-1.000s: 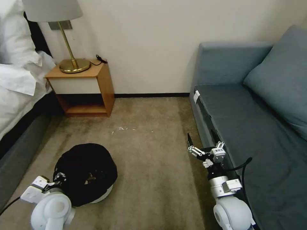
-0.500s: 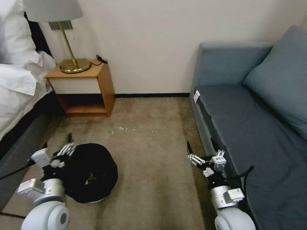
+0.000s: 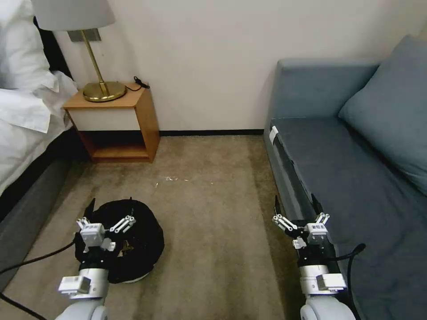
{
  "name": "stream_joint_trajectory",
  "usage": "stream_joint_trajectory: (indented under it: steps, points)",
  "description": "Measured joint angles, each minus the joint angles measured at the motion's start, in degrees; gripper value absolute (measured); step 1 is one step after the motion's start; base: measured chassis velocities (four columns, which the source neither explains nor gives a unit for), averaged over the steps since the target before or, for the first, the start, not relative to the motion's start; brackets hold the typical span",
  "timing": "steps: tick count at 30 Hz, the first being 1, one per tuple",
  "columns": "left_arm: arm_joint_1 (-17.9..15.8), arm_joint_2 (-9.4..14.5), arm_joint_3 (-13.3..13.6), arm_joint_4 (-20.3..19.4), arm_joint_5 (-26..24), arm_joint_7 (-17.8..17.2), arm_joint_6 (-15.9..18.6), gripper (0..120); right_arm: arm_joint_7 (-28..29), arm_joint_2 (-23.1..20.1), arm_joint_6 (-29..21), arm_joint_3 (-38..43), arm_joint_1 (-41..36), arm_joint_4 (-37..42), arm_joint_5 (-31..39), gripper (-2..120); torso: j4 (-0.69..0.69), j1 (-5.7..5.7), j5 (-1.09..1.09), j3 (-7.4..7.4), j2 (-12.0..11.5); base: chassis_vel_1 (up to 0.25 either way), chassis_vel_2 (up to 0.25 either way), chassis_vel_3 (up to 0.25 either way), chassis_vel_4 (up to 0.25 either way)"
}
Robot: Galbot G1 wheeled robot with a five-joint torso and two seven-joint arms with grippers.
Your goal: Pick up the trash bin, then pick up the garbage on the floor and place it into the trash bin.
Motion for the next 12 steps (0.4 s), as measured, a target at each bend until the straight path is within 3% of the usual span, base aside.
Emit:
stream_joint_trajectory:
  steps: [12]
  points:
    - [0.0,0.0,-0.1,0.0,-0.3,-0.3,0.2,100,0.0,-0.1,-0.1,0.0,0.1,-0.1,0.1,100,0.0,0.0,0.0,0.0,0.0,0.0,0.0,0.0,0.0]
